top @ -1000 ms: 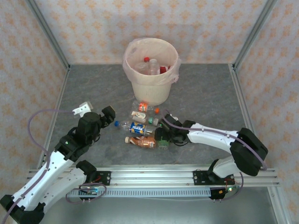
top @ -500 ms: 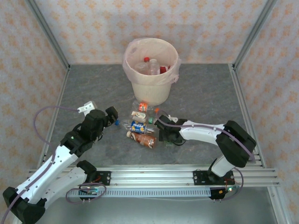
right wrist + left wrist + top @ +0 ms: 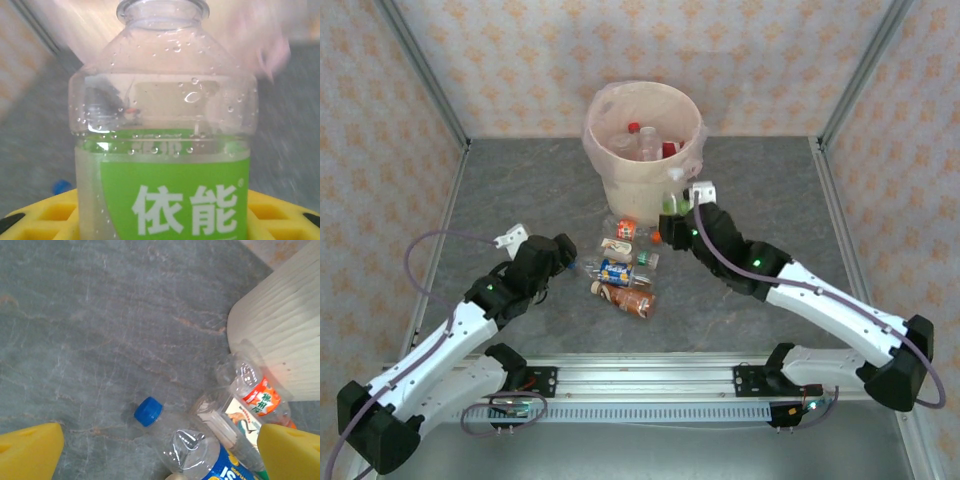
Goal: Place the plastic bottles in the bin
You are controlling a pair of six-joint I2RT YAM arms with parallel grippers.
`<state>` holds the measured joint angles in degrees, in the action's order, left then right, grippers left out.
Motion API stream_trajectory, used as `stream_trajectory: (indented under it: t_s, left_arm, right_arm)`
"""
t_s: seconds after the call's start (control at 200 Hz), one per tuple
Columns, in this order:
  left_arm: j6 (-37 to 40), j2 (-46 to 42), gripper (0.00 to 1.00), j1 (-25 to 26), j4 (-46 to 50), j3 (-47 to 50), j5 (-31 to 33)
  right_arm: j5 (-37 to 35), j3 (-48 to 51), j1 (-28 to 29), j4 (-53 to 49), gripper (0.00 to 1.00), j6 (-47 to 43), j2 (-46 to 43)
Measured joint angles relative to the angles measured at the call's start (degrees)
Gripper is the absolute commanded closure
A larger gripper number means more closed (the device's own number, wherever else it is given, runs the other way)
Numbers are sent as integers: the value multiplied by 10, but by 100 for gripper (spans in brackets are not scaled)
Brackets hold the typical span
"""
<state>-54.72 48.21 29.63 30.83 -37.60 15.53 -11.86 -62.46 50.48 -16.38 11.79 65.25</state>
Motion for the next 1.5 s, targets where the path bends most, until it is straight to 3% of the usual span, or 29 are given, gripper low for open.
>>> stream_trajectory:
  t_s: [0.145, 0.345, 0.57, 0.811, 0.916, 1.116, 1.181, 1.366, 1.501]
  left_arm:
    - [-21, 23, 0, 0, -2, 5, -17]
    - [-25, 27, 0, 0, -2, 5, -28]
    - [-25, 23, 0, 0, -2, 5, -31]
    - [-25, 9, 0, 0, -2, 7, -31]
    - [-25, 9, 0, 0, -2, 7, -31]
    - [-25, 9, 0, 0, -2, 7, -31]
    - [-25, 9, 0, 0, -2, 7, -31]
    - [-34, 16, 0, 0, -3, 14, -33]
    - [-43, 42, 0, 0, -11, 15, -45]
  right_arm:
    - [27, -101, -17, 77, 47, -72, 55]
    - [59, -286, -76, 78, 45, -143, 217]
    - [94, -544, -137, -48, 44, -292, 418]
    - [103, -750, -181, -176, 31, -419, 556]
    - [107, -785, -185, -200, 16, -455, 584]
    - [95, -802, -185, -205, 8, -492, 600]
    - [85, -805, -185, -204, 0, -495, 600]
    - [76, -799, -185, -207, 1, -464, 586]
    - [88, -722, -185, -209, 1, -407, 514]
